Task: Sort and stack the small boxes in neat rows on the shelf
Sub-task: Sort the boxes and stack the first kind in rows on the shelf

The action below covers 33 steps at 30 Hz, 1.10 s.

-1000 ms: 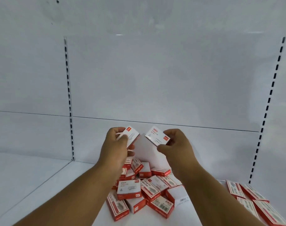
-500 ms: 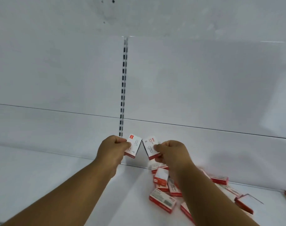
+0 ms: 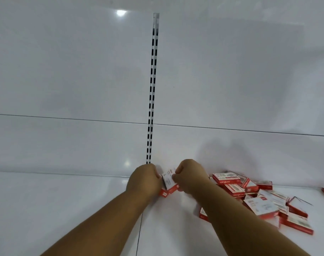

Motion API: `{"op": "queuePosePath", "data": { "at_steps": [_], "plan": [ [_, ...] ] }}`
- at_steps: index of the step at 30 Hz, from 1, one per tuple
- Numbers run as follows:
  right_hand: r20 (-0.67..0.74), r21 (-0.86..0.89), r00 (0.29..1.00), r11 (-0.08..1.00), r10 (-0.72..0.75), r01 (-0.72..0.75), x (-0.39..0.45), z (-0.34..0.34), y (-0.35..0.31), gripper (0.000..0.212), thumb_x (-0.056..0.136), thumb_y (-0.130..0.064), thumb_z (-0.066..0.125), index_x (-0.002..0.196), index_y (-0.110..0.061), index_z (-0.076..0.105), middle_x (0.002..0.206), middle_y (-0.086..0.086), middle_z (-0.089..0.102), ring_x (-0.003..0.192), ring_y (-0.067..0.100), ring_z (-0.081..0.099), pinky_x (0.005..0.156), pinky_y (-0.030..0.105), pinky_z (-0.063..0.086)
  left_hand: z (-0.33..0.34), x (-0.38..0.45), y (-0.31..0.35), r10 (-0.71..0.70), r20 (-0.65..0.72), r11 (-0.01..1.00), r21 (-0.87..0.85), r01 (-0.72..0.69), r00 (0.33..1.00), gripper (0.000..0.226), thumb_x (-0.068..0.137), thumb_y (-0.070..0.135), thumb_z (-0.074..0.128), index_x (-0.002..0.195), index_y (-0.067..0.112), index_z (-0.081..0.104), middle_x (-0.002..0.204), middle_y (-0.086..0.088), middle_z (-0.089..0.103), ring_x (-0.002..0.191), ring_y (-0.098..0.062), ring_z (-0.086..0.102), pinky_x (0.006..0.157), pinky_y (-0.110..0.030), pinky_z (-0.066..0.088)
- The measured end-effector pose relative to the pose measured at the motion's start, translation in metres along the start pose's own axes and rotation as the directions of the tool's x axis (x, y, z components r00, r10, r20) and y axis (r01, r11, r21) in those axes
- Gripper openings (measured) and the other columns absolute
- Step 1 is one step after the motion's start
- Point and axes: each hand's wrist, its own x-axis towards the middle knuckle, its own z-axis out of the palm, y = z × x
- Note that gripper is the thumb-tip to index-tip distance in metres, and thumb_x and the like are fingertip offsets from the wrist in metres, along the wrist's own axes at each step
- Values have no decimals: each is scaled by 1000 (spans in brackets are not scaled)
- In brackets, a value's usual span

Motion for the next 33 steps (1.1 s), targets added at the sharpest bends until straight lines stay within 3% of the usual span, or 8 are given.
{"op": "queuePosePath", "data": {
  "at_steps": [3,9,12,17,22,25,28,33],
  "plan": [
    [-14,-128,1000,992,-4,3,2,2,-4,7,89,-18,61,87,-11,61,82,4,66,72,16,63,54,22,45,3,3,-7,44,-43,997,63,-41,998,7,85,22,62,91,21,66,89,1,64,79,-16,58,66,-25,42],
    [6,-356,1000,934,-13,14,-1,4,3,9,92,-19,57,87,-16,49,104,6,65,81,21,50,70,30,41,5,1,-18,155,-42,967,209,-143,987,11,84,21,57,82,29,49,82,5,53,78,-19,55,63,-27,39],
    [-50,-353,997,935,-67,45,0,3,5,11,90,-24,59,86,-18,51,97,4,63,80,20,52,69,29,42,4,-3,-12,238,-61,946,239,-217,969,2,87,23,56,87,25,55,86,3,58,80,-19,57,63,-28,38],
    [-195,-240,962,961,-190,141,-9,-26,20,12,93,-28,55,84,-20,57,85,0,64,80,19,58,68,27,43,2,-8,17,364,-48,891,309,-333,930,10,90,27,53,92,20,60,89,1,62,77,-20,57,62,-28,40],
    [-290,-188,924,961,-250,201,-19,-76,58,12,91,-21,56,80,-20,62,78,-8,62,76,13,58,66,27,46,9,-17,68,443,3,872,228,-432,896,14,91,30,56,93,20,65,88,1,66,80,-20,61,68,-32,51],
    [-277,-188,927,961,-252,205,-21,-94,86,11,89,-16,58,88,-18,68,86,-9,66,81,11,60,74,28,53,18,-15,87,427,7,892,163,-422,904,11,90,28,57,94,22,66,91,2,66,83,-19,62,70,-31,51],
    [-255,-175,935,963,-245,205,-17,-103,109,10,91,-20,60,95,-20,69,94,-9,67,83,10,60,72,25,51,33,-9,102,403,32,912,71,-404,915,3,90,29,59,91,28,62,92,8,63,84,-14,59,72,-30,51],
    [9,-237,986,958,-166,164,-10,-109,131,24,95,-32,56,117,-26,65,115,-7,62,91,12,59,78,27,52,59,3,125,355,176,932,10,-362,918,23,88,39,63,110,31,60,108,9,62,95,-14,59,83,-33,53]
  ]
}}
